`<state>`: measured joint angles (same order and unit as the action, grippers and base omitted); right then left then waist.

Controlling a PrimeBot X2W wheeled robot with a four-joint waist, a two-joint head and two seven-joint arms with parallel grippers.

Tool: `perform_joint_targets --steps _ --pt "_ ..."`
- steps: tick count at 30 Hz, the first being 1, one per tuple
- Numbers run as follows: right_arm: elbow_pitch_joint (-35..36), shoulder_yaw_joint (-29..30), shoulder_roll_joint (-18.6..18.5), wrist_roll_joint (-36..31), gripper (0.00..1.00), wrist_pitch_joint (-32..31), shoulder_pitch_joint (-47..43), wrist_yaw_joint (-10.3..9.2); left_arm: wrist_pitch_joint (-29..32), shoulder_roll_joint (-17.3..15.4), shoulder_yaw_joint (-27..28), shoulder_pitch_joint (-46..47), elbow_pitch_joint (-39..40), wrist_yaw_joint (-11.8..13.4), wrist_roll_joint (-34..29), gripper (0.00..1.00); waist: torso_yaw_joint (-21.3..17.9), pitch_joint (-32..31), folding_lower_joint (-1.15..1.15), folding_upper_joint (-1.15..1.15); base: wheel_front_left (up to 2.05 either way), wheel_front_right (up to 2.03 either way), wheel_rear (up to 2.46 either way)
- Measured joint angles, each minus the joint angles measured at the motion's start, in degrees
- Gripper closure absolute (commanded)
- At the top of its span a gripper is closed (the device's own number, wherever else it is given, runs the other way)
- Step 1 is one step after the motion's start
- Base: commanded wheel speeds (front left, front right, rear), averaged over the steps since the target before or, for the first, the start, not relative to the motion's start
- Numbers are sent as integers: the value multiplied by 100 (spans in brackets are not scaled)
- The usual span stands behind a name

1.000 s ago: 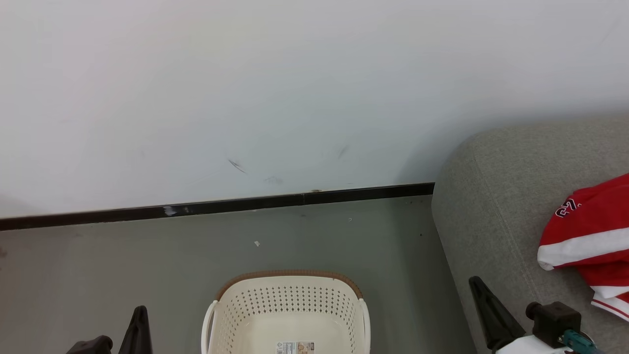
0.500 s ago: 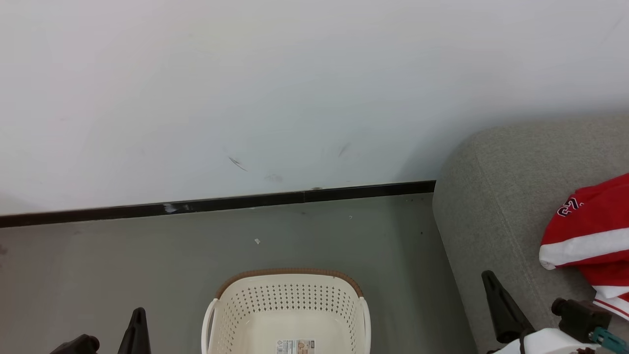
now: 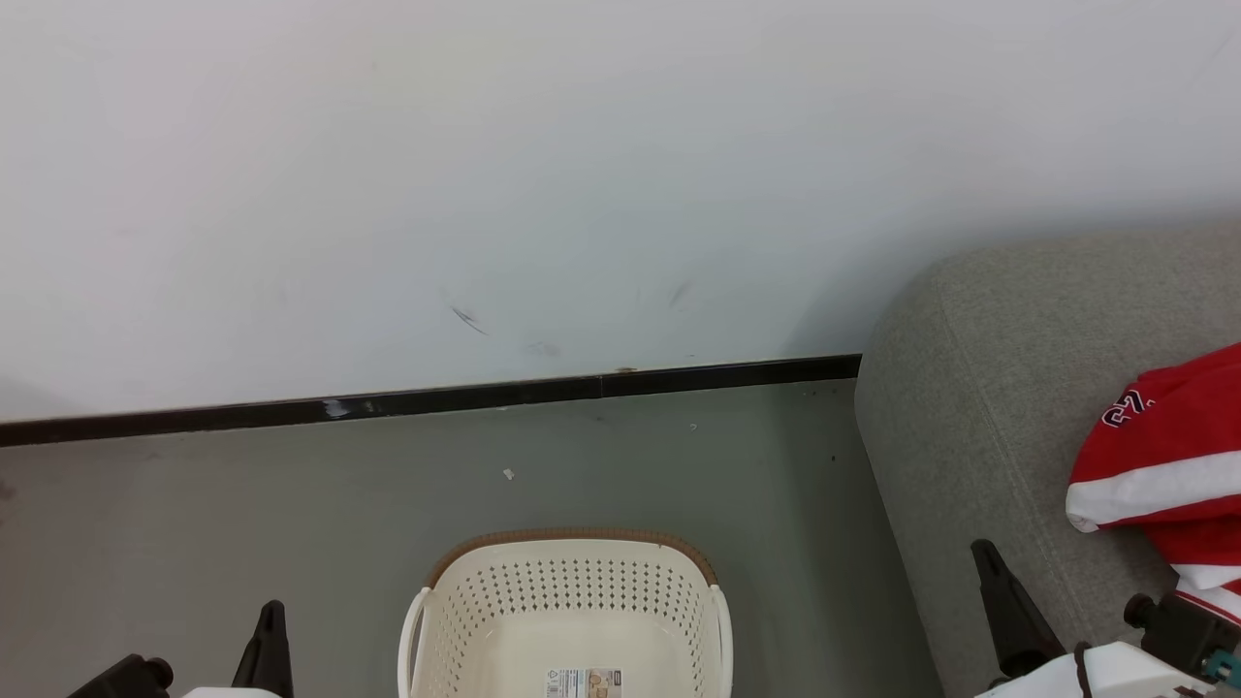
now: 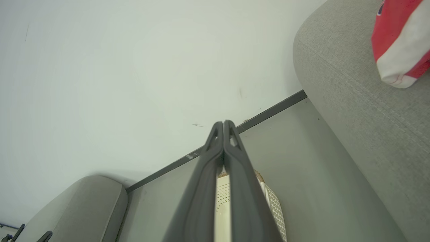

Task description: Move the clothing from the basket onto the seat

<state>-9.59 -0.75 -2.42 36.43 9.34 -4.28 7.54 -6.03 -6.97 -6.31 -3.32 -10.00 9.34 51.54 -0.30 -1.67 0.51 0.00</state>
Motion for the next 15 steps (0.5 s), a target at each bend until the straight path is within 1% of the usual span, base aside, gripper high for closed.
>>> perform_joint_targets --steps 6,15 --pt "-40 13 -36 586 100 -120 18 -1 127 41 98 57 -2 -151 380 100 4 7 -2 0 0 0 0" --pt "-135 33 -121 1456 100 -242 193 -4 285 126 244 108 -20 -323 958 100 9 36 -25 0 0 0 0"
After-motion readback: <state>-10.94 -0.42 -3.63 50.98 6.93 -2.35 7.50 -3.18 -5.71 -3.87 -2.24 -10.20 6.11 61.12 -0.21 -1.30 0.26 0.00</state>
